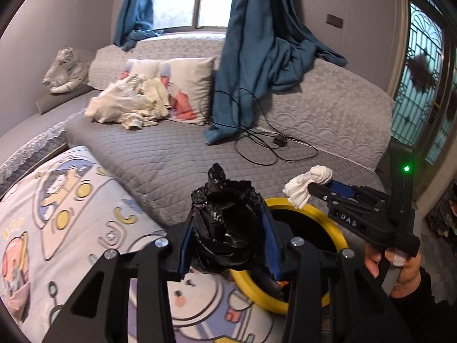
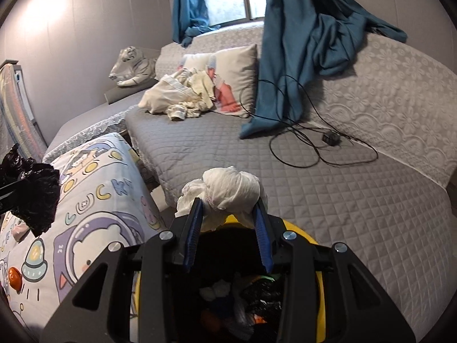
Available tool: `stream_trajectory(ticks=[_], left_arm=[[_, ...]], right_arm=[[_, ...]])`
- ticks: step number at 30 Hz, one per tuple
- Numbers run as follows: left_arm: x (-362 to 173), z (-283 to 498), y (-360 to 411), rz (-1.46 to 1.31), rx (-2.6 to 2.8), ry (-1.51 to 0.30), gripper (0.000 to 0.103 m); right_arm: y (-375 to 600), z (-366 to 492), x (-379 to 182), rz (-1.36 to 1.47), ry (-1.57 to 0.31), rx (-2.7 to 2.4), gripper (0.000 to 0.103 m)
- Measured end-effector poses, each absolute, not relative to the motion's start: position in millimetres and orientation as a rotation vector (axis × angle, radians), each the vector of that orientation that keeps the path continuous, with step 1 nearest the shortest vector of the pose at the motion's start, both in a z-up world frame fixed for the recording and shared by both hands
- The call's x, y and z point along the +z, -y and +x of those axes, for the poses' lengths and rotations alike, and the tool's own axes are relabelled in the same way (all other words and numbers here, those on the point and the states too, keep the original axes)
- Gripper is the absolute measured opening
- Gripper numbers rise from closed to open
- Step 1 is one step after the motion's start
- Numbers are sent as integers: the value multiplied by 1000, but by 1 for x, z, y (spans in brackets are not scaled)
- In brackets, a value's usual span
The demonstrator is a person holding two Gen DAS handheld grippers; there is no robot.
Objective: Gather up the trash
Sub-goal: 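Carry the black bag and white tissue in both tools over the yellow bin, then open both tools over the yellow bin to drop the items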
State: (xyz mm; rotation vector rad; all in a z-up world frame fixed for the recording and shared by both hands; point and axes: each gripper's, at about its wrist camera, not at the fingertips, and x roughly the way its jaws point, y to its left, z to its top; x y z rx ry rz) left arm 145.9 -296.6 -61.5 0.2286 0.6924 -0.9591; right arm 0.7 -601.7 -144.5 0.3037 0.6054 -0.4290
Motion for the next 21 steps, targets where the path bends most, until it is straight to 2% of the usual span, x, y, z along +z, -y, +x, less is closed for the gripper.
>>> stream_trajectory(ticks=[21], left_arm=[[-126,130,392,263,-1100,-877,40]], right_arm=[[625,-28,-191,397,-707,-451,36]])
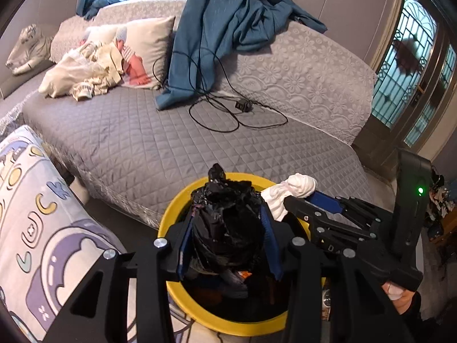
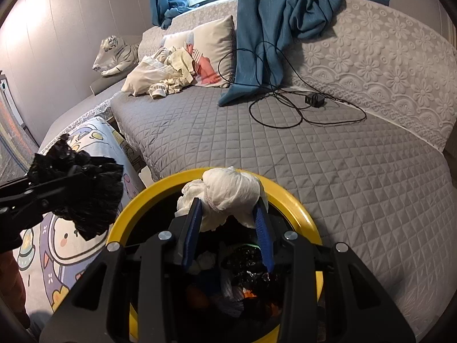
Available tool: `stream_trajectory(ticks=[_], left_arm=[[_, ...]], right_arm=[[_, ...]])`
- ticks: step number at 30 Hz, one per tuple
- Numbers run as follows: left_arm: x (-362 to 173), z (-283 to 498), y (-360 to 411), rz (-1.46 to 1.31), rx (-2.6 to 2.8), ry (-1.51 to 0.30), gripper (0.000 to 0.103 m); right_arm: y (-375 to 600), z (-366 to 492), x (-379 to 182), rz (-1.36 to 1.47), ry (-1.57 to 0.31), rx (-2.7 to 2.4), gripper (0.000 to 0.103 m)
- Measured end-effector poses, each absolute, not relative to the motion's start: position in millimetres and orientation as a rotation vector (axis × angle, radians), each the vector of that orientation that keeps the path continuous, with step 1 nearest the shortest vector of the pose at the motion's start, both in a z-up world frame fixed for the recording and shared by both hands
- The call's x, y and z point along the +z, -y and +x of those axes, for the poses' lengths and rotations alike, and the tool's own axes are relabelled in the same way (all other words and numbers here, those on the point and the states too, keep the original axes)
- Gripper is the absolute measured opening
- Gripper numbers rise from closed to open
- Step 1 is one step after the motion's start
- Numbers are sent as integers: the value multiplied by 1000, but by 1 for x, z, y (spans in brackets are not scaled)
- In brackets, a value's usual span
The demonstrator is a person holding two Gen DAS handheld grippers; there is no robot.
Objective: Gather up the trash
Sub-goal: 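Open both tools over the yellow bin to drop the items, then move the left tool to the pink cloth while the right tool approaches the orange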
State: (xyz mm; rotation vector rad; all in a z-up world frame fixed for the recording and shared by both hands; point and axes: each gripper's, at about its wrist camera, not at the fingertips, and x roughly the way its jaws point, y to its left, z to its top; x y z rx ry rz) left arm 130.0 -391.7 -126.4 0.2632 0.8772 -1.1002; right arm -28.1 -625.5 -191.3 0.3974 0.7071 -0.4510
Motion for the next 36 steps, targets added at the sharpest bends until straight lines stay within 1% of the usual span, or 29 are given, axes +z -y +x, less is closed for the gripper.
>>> stream_trajectory(ticks=[2,4,6,7,8,9,17,18,20,25,27,30,36], left_arm=[[-128,129,394,261,-1094,-877,41],[-128,131,394,239,-1098,-890,46],[-128,134,393,215,-1093,-903,57],[-128,137,391,203,-1085,-906,59],[-128,138,391,201,-1076,-905,59],[-128,140,390,197,-1072,-906,59],[-116,154,365,174,-1031,-886,61],[-113,156,360,174,-1020,-873,62],[-106,162,345,166,-990,-848,68],[-94,178,301,162,-905,-812,69],[-91,186,277,159,-864,-801,72],[-86,199,235,149,-788,-780,74],[-79,226,154,143,-638,-757,77]], right_arm=[[628,-30,-193,410,-715,-449,39],[630,-31,-194,423,-721,-453,41],[634,-34,-195,432,-720,-468,45],[635,-36,-195,436,-719,-472,47],[637,-38,-195,443,-718,-477,51],[638,-39,-194,448,-715,-481,51],[636,-49,-179,444,-674,-476,51],[634,-48,-177,440,-667,-466,51],[625,-46,-170,424,-649,-439,51],[594,-32,-151,371,-605,-343,52],[577,-23,-144,345,-597,-297,53],[546,-8,-134,304,-586,-207,57],[478,23,-120,229,-579,-17,60]])
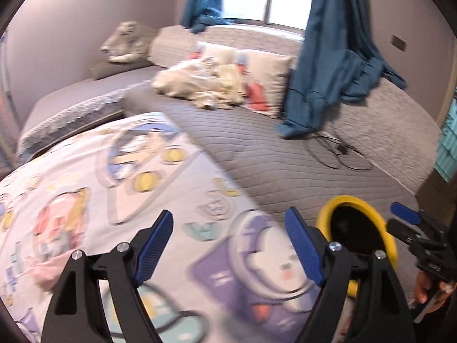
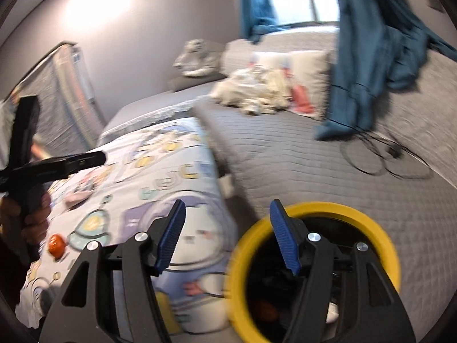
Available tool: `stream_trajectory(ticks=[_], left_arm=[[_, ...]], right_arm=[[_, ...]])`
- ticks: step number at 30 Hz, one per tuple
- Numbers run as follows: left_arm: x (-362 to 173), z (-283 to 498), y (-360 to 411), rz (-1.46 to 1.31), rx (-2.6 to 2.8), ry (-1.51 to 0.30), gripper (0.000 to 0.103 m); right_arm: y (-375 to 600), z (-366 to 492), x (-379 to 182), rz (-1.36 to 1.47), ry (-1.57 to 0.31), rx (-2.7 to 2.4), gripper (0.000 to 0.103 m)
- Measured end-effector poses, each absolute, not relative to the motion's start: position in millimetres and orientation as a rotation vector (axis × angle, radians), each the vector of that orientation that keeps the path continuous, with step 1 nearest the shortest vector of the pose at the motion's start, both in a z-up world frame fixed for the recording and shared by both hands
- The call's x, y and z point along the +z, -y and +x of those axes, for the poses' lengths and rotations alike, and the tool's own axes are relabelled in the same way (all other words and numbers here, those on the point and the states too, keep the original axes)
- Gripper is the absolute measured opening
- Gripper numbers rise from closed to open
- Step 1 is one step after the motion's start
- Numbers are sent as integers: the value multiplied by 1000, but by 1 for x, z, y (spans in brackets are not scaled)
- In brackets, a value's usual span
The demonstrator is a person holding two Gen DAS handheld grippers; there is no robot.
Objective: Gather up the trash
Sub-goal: 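Move the left tool to the pink cloth while the right tool approaches the orange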
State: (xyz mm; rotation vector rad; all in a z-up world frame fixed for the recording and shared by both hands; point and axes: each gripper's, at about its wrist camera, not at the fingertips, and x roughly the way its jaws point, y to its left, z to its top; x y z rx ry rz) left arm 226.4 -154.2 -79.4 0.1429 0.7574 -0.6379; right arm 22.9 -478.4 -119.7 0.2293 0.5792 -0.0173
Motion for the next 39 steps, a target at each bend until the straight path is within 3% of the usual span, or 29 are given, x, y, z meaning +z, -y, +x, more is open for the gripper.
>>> stream_trajectory(ticks=[16,26,39], left_arm=[[-107,272,-36,98,-338,-794,77],[-142,286,-72,109,-325,-859,77],[-172,308,-75,110,-335,-929,77]], right_arm=[[283,83,-135,50,-699,432,62],[187,102,-163,-35,-807,636,62],[150,123,-186,-57,-894,684,62]])
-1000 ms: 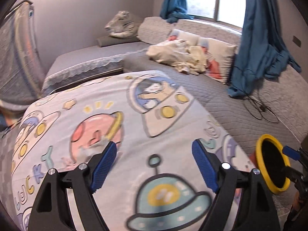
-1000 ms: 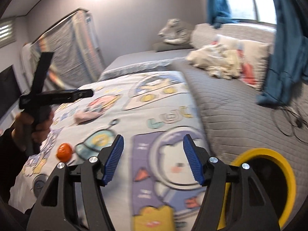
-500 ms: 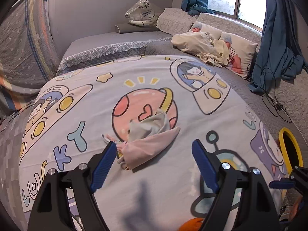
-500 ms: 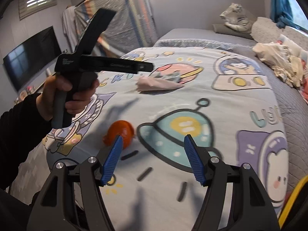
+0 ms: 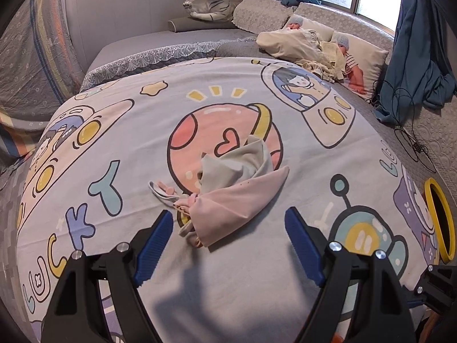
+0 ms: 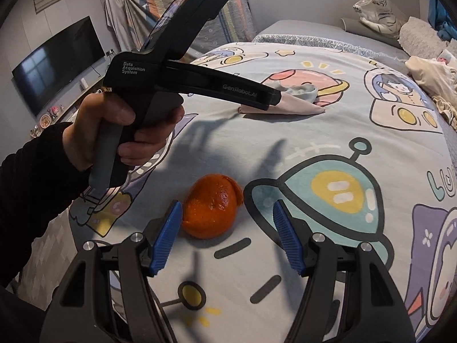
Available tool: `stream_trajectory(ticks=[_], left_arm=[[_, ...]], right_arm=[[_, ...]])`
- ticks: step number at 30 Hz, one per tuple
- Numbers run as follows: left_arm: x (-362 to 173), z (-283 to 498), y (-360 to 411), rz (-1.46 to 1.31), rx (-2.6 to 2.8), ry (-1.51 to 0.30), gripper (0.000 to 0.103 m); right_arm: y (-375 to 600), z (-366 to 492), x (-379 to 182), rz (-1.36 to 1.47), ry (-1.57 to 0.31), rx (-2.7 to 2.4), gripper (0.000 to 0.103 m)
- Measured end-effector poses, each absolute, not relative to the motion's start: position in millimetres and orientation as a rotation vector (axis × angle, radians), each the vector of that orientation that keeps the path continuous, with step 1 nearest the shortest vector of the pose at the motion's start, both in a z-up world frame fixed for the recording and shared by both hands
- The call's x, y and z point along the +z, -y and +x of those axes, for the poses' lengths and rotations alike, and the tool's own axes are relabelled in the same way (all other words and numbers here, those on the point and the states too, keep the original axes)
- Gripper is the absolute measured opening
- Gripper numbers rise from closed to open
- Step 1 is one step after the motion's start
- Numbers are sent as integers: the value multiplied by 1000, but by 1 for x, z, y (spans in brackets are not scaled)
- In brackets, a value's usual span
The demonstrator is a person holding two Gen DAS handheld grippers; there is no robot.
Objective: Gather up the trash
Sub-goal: 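Move the left tool to the pink cloth while the right tool approaches the orange, then close the left tool on the pink cloth while the right tool grips the orange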
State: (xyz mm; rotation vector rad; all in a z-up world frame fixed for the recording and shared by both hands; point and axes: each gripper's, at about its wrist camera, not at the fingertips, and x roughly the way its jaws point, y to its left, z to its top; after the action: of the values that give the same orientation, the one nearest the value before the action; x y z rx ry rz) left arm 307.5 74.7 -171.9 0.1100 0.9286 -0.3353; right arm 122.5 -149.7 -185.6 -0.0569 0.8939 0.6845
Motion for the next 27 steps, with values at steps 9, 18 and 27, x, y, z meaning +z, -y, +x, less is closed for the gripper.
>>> stream_trajectory(ticks=[9,18,27], left_arm=[[-183,325,-63,144,-311,-970,76],[-188,344,-54,171,-289,-997,45],[-189,353,-57,134,-260,-1007,27]], right_arm=[[140,134,-195,-60,-922,700,62],[125,134,-196,-65,-945,749,57],[111,131,-195,-69,-951,779,46]])
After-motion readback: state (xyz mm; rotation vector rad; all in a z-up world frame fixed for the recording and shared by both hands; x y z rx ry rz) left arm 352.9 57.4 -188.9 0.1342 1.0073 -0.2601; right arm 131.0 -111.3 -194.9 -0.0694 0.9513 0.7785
